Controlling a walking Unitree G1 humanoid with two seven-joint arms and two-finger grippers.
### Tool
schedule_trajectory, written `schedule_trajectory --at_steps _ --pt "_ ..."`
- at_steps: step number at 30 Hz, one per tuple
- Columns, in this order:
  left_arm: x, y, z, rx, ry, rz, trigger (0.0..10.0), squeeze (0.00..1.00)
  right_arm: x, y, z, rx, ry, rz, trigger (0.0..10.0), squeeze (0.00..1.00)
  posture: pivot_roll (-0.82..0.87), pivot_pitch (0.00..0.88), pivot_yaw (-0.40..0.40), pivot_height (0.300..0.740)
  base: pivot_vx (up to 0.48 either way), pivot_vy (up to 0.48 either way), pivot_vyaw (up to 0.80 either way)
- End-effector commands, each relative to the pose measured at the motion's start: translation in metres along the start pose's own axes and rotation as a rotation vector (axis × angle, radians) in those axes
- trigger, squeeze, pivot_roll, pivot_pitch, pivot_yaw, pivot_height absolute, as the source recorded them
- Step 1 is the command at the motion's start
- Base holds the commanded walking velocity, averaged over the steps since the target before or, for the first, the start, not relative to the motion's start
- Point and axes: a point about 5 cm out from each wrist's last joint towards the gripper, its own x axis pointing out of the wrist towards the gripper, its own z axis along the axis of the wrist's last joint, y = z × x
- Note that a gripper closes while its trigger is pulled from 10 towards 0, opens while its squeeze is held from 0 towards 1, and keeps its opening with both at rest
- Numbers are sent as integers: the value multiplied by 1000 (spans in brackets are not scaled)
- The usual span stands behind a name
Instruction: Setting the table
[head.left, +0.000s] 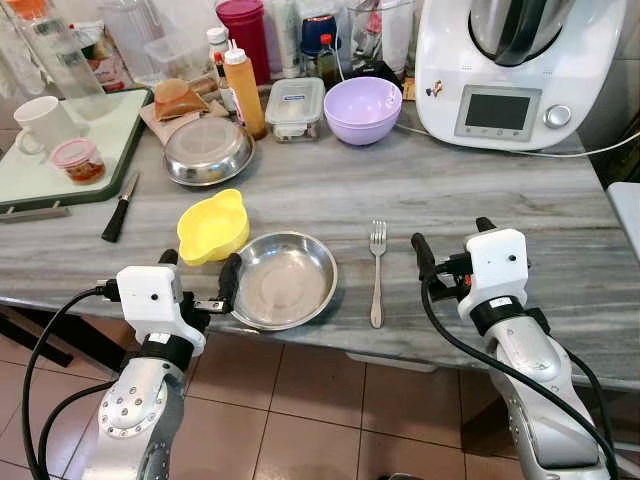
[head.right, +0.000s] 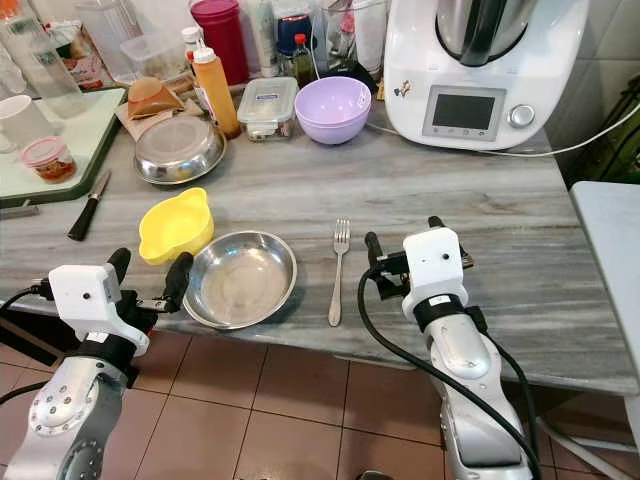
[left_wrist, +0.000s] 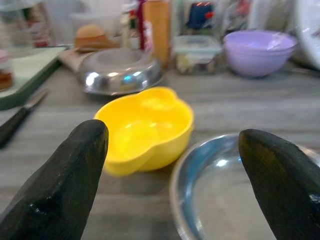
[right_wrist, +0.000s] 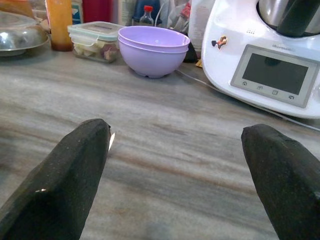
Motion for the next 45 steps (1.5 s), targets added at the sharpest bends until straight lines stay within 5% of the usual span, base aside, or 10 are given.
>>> schedule_trajectory --at_steps 1,20,45 --pt "-3 2 -9 33 30 29 10000 0 -1 3 -2 11 11 13 10000 0 -108 84 69 740 0 0 -538" --pt "-1 3 -15 63 43 94 10000 0 10 12 7 28 -35 68 10000 0 -105 81 52 740 0 0 -317" --pt "-8 7 -17 78 72 87 10000 0 12 15 5 42 -25 82 10000 0 -77 90 53 740 -296 0 0"
